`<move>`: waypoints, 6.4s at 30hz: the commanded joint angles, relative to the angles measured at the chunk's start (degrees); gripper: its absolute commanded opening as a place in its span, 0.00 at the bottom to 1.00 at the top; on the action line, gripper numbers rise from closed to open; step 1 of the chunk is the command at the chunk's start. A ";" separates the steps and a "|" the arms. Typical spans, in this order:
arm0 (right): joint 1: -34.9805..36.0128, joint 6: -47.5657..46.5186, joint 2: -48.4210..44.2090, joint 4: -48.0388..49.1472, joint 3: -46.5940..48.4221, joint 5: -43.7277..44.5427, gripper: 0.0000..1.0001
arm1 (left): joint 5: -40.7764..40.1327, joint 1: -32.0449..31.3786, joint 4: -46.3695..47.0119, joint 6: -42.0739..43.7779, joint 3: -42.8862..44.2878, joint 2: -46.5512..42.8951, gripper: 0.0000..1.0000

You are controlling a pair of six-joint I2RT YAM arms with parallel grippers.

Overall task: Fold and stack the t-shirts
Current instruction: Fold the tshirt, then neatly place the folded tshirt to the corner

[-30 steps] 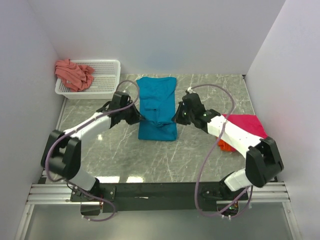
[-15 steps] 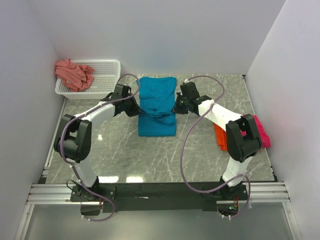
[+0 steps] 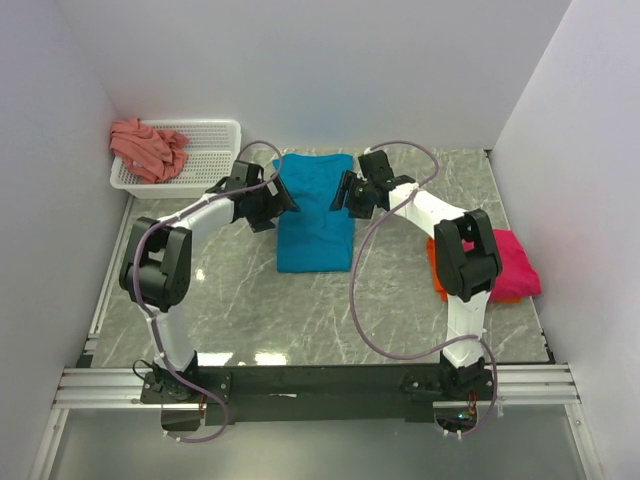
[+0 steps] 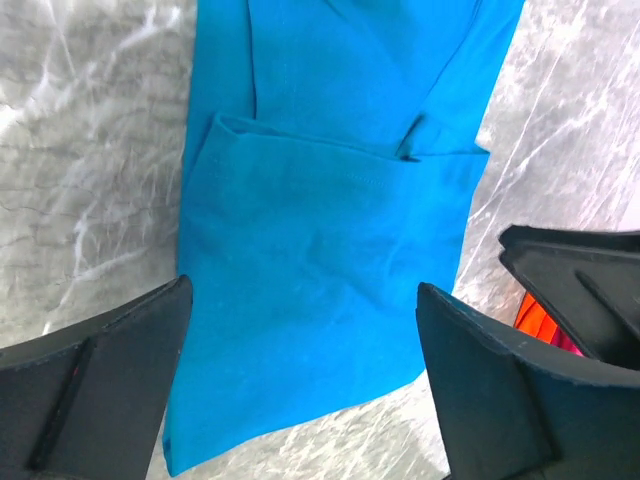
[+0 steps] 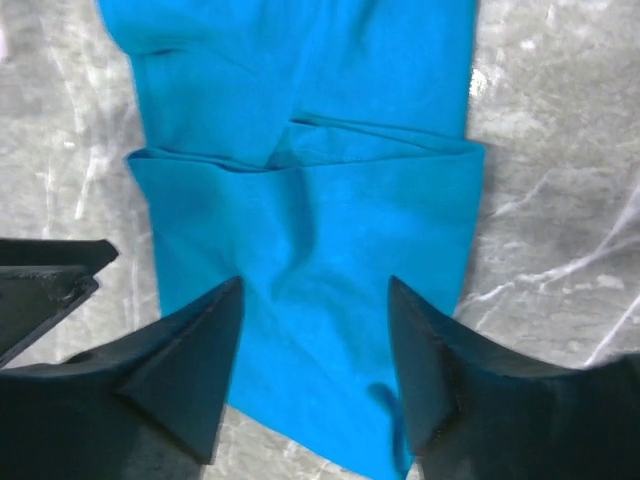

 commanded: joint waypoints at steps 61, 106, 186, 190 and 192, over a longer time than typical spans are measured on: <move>15.73 7.49 -48.84 -5.95 -42.86 6.97 0.00 | -6.74 -12.50 -9.14 -4.22 -36.89 -53.20 0.00; -3.25 -2.19 -4.92 -6.14 7.86 -0.85 0.00 | -15.89 1.56 0.88 7.82 17.42 2.31 0.00; 4.39 -6.67 -27.83 -47.08 -16.22 59.43 0.00 | -20.46 3.94 1.67 -0.35 -23.78 -38.17 0.99; 3.52 -7.28 -28.54 -50.42 -14.02 64.10 0.00 | -21.51 4.02 2.02 -0.44 -24.49 -39.58 0.99; 2.90 -9.20 -29.41 -50.69 -13.05 64.37 0.00 | -21.78 3.94 1.84 -0.44 -24.31 -39.76 0.99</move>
